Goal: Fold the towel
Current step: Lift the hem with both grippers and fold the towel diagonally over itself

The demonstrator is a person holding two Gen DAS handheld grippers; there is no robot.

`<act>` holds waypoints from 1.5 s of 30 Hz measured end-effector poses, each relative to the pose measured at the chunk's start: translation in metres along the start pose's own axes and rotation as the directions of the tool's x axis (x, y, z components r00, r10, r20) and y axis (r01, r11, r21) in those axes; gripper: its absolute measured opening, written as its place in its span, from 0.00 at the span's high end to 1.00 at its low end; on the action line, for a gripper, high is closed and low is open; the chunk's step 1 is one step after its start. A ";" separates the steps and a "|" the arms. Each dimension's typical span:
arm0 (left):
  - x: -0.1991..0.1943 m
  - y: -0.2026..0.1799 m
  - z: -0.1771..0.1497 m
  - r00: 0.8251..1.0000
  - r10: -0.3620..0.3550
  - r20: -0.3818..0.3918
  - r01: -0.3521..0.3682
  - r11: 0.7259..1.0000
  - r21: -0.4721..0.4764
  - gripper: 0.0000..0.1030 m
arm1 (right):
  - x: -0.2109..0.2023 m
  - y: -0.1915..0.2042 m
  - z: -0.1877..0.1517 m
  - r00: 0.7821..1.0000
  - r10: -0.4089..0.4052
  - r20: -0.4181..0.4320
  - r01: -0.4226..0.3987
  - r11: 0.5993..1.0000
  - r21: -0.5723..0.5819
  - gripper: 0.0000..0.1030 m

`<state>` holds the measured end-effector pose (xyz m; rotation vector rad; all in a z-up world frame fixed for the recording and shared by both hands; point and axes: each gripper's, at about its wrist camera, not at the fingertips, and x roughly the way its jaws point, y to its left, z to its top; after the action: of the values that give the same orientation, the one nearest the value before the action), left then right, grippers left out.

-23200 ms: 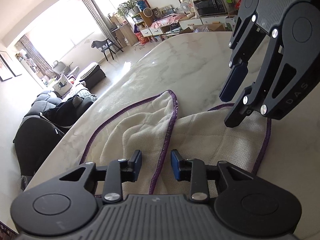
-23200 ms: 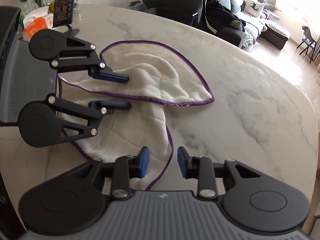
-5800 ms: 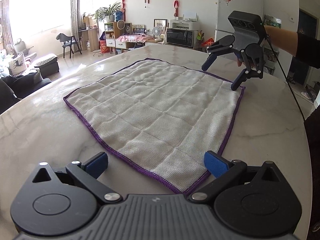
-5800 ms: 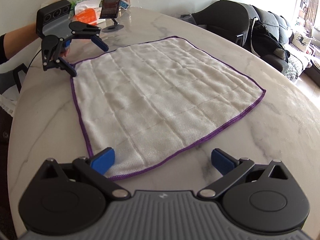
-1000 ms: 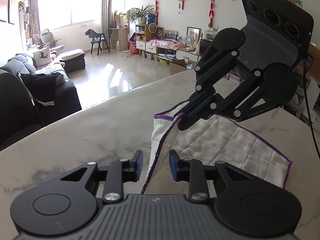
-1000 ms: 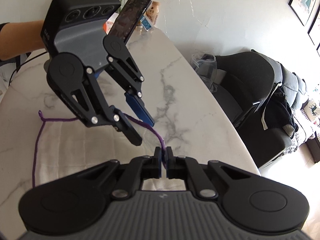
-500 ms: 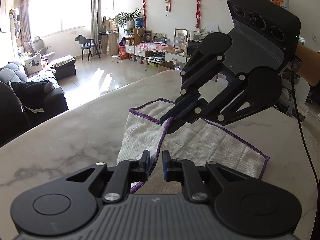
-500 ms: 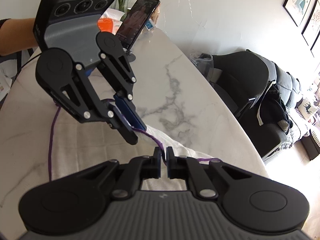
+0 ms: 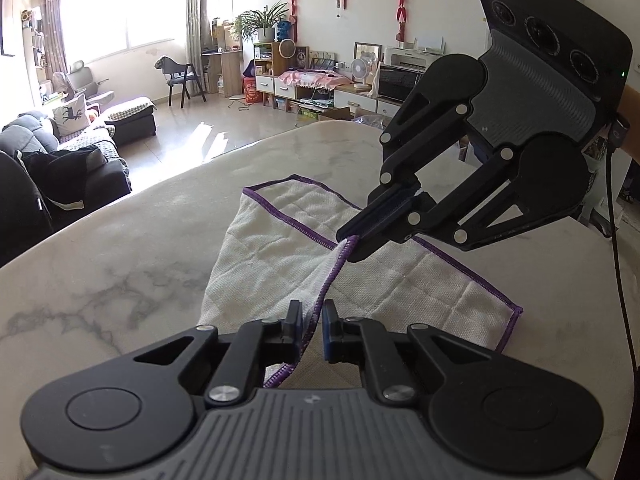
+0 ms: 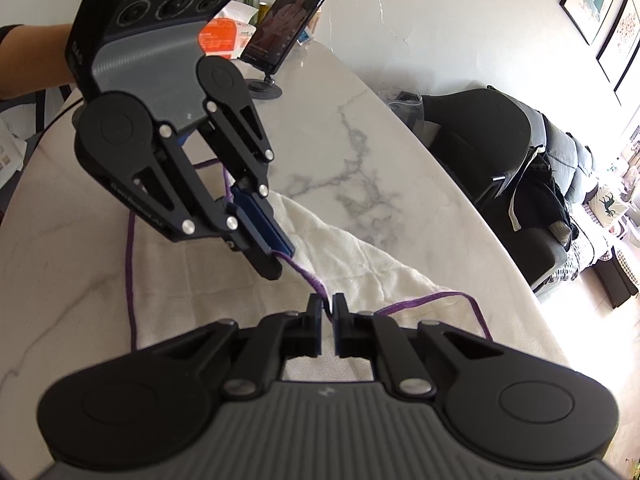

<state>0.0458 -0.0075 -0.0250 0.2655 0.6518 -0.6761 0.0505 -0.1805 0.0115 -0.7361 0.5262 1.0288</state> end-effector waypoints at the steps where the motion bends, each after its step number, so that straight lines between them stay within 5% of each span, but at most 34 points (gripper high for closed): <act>1: 0.000 -0.001 0.000 1.000 -0.001 -0.003 0.001 1.000 -0.005 0.91 | -0.001 0.003 -0.002 1.000 -0.004 -0.003 0.004 1.000 -0.001 0.94; 14: -0.004 -0.023 -0.002 0.997 -0.082 -0.004 0.082 0.996 -0.038 0.91 | -0.022 0.020 -0.019 0.999 -0.012 -0.033 0.012 1.000 -0.010 0.94; 45: 0.001 -0.071 -0.015 0.984 -0.169 -0.060 0.174 0.981 0.085 0.91 | -0.060 0.058 -0.070 0.998 0.009 -0.055 -0.008 1.000 0.016 0.94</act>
<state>-0.0068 -0.0553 -0.0385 0.3139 0.7005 -0.8679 -0.0312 -0.2496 -0.0095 -0.7502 0.5847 1.0138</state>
